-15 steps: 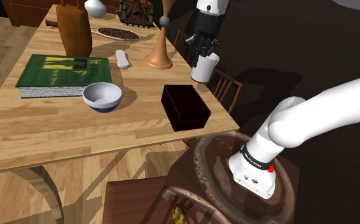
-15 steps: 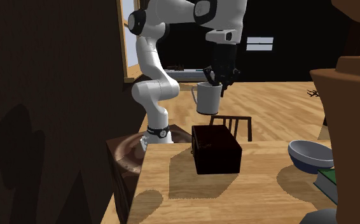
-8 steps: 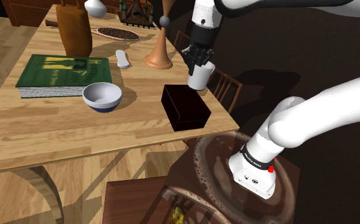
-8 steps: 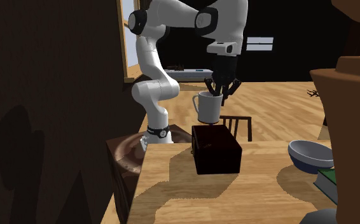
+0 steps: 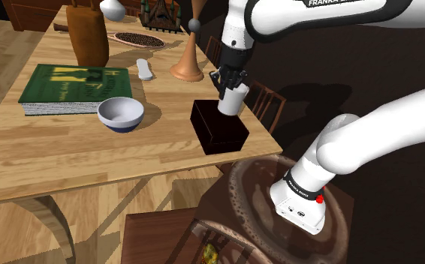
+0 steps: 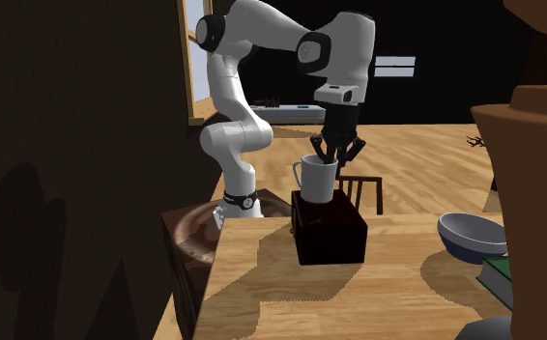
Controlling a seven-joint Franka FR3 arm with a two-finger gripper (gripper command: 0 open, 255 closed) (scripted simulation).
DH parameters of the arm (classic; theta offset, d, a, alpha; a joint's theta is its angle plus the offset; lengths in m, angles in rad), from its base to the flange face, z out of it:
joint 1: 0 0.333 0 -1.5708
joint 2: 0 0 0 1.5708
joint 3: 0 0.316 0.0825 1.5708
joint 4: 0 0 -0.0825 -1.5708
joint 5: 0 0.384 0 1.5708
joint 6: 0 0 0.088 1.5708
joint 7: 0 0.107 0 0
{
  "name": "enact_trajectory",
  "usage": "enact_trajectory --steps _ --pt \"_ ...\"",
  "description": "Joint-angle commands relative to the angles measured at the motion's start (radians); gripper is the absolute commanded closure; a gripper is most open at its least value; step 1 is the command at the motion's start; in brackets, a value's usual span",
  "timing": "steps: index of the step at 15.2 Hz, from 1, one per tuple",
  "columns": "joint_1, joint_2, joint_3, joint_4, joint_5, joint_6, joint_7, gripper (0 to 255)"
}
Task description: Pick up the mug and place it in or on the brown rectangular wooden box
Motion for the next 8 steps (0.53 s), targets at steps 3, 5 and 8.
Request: enact_trajectory --steps 3,5,8 --pt "0.001 0.009 0.005 -0.033 0.002 0.043 0.003 255" --pt "0.001 0.009 0.005 -0.033 0.002 0.043 0.003 255" --pt "0.001 0.009 0.005 -0.033 0.002 0.043 0.003 255"
